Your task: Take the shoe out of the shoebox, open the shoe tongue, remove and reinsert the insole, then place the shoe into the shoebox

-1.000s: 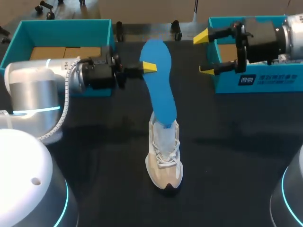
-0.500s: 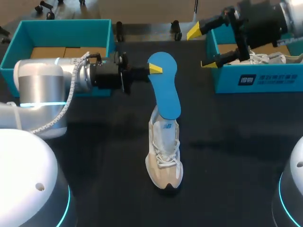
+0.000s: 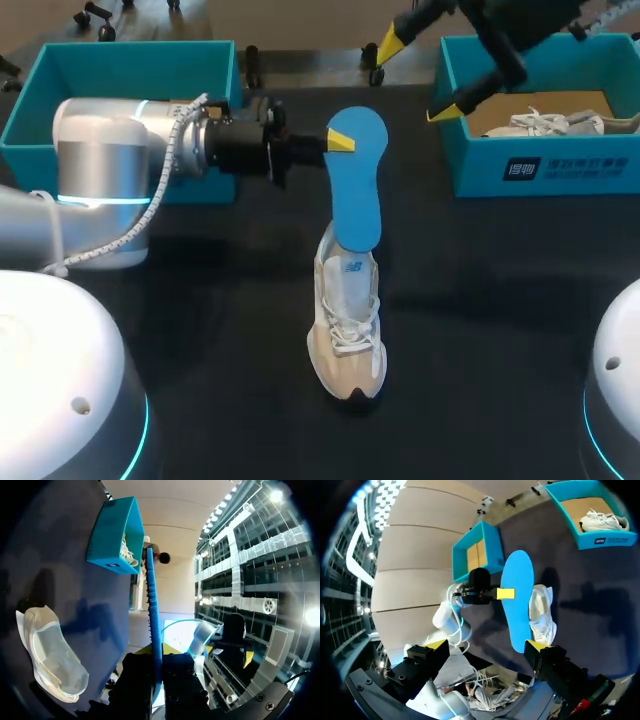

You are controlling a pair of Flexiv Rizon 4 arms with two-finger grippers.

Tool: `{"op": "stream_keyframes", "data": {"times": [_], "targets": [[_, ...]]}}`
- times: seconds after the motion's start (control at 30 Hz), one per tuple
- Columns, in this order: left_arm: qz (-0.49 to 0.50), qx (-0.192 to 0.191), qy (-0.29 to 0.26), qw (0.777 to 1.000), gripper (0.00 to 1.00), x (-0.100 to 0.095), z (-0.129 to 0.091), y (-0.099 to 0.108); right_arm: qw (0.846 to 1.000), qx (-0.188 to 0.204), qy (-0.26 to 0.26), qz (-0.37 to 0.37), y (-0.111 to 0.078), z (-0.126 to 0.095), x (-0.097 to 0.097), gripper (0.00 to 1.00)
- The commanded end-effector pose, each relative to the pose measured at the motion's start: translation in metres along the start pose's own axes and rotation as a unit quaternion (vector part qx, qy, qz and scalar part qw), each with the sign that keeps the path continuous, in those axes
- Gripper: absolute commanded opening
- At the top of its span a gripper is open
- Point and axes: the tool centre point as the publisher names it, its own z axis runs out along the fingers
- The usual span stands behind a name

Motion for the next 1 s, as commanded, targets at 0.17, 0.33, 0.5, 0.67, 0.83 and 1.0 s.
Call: {"op": "stream_keyframes", "data": {"times": [0.17, 0.33, 0.5, 0.67, 0.83, 1.0], "targets": [[0.007, 0.002, -0.004, 1.000, 0.00, -0.004, 0.004, -0.001, 0.997, 0.002, -0.074, 0.001, 0.003, 0.000, 0.004, 1.00], [0.007, 0.005, -0.005, 1.000, 0.00, -0.007, 0.006, 0.003, 0.997, 0.002, -0.074, 0.001, 0.003, 0.000, 0.004, 1.00], [0.013, 0.011, -0.001, 1.000, 0.00, -0.011, 0.008, 0.009, 0.997, 0.002, -0.074, 0.001, 0.003, 0.000, 0.004, 1.00], [0.011, 0.005, 0.001, 1.000, 0.00, -0.012, 0.008, 0.011, 0.992, -0.030, -0.112, -0.041, 0.006, 0.008, -0.008, 1.00], [0.011, 0.005, 0.001, 1.000, 0.00, -0.012, 0.008, 0.011, 0.981, -0.044, -0.172, -0.079, 0.010, 0.017, -0.009, 1.00], [0.011, 0.005, 0.001, 1.000, 0.00, -0.012, 0.008, 0.011, 0.977, -0.041, -0.189, -0.084, 0.016, 0.026, -0.010, 1.00]]}}
